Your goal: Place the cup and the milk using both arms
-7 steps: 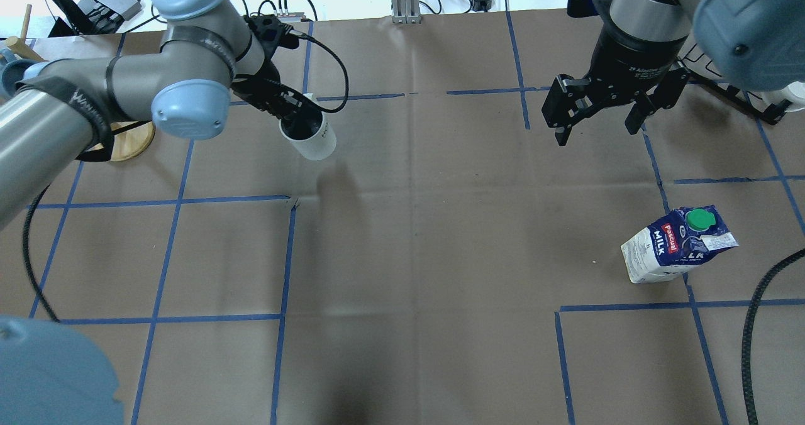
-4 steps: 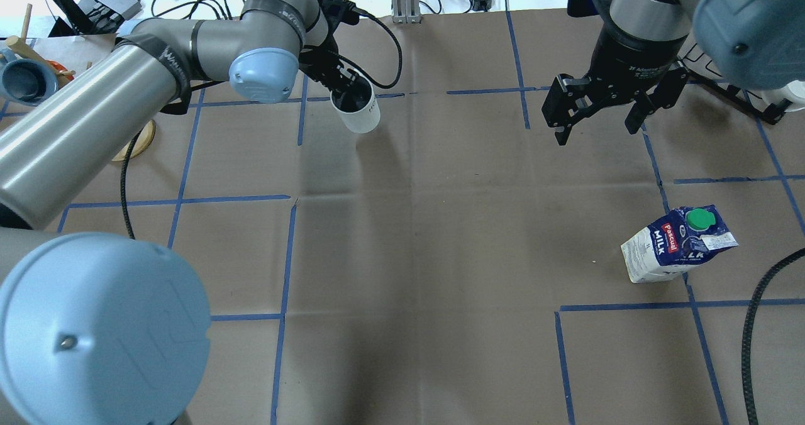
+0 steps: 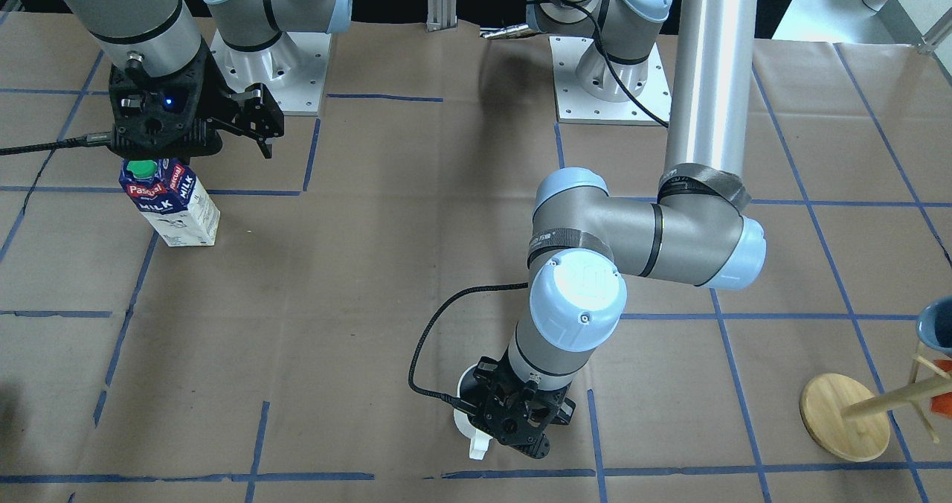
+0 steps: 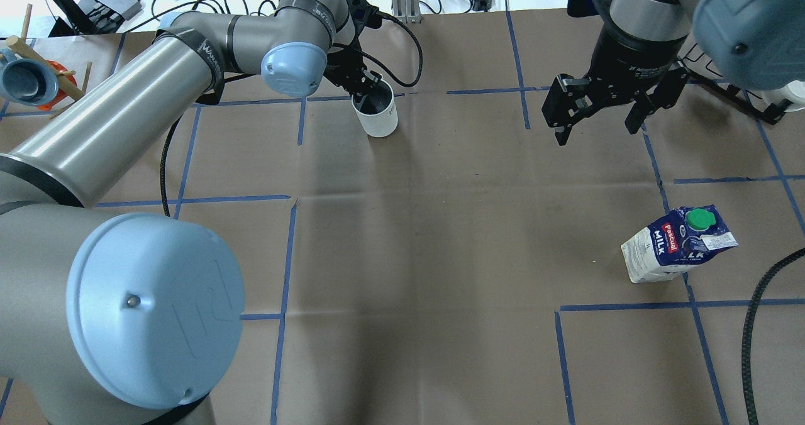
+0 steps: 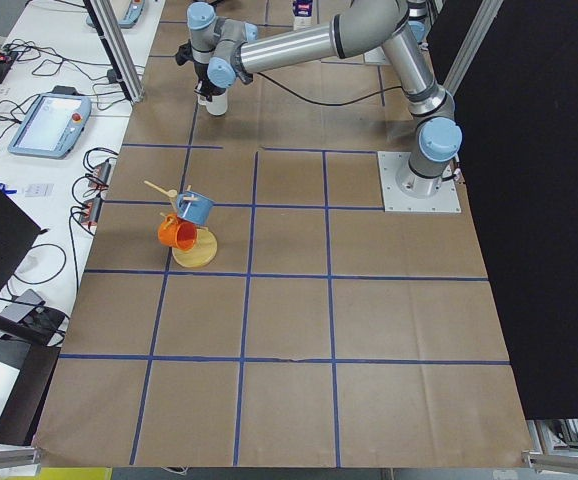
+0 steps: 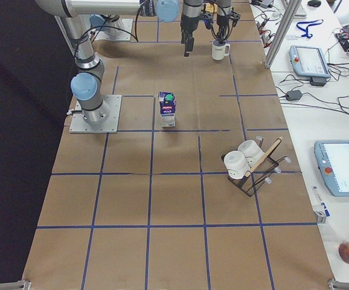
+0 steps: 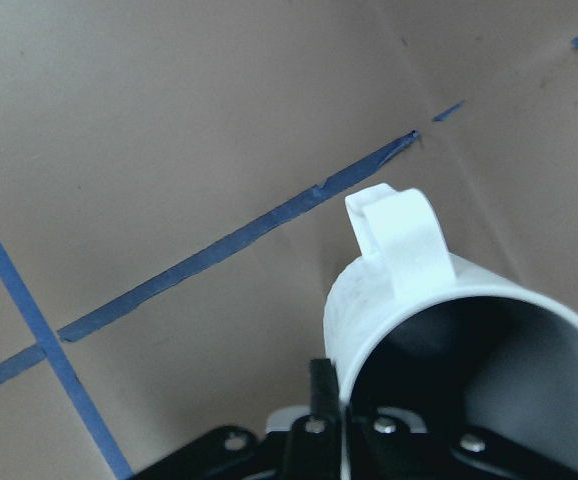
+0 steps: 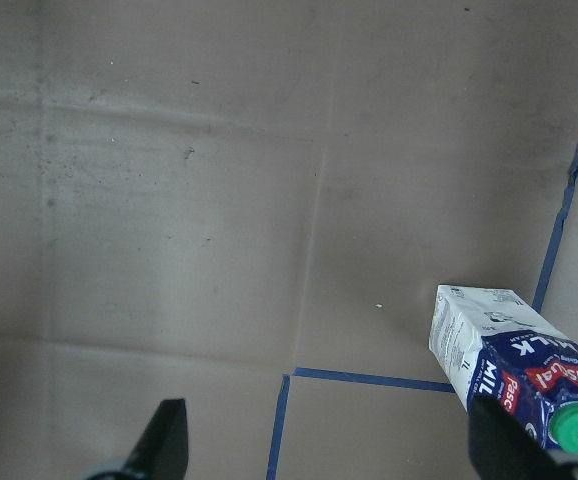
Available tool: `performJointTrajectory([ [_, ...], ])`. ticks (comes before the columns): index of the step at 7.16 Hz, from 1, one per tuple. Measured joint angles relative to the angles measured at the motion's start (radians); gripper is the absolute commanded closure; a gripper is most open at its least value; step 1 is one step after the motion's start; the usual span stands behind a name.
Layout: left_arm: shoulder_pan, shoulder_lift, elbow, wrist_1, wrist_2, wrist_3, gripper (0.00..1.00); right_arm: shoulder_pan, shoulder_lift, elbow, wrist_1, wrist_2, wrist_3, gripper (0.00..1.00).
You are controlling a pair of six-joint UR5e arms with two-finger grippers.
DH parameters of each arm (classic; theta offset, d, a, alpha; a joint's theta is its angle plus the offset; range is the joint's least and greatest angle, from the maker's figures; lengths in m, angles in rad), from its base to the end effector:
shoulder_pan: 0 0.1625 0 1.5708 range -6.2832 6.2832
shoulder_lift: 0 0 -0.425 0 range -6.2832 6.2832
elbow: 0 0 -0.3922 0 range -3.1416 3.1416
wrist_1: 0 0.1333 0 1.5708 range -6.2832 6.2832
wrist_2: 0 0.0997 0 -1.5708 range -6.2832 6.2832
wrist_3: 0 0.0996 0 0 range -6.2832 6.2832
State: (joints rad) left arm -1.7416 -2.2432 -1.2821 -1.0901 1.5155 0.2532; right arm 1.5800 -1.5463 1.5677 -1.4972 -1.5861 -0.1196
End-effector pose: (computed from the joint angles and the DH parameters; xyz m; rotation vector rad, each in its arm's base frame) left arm -0.2621 -0.7029 0.2588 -0.6535 -3.0166 0.1532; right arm 0.1363 -0.4911 0.4704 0.2024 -3.1214 -0.1498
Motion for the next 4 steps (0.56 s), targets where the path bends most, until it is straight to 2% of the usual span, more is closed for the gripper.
performJointTrajectory([
  [4, -0.005, -0.009, -0.011, -0.011, 0.004, -0.059, 0.99, -0.001, 0.000, 0.001, 0.000, 0.000, -0.006, 0.00],
])
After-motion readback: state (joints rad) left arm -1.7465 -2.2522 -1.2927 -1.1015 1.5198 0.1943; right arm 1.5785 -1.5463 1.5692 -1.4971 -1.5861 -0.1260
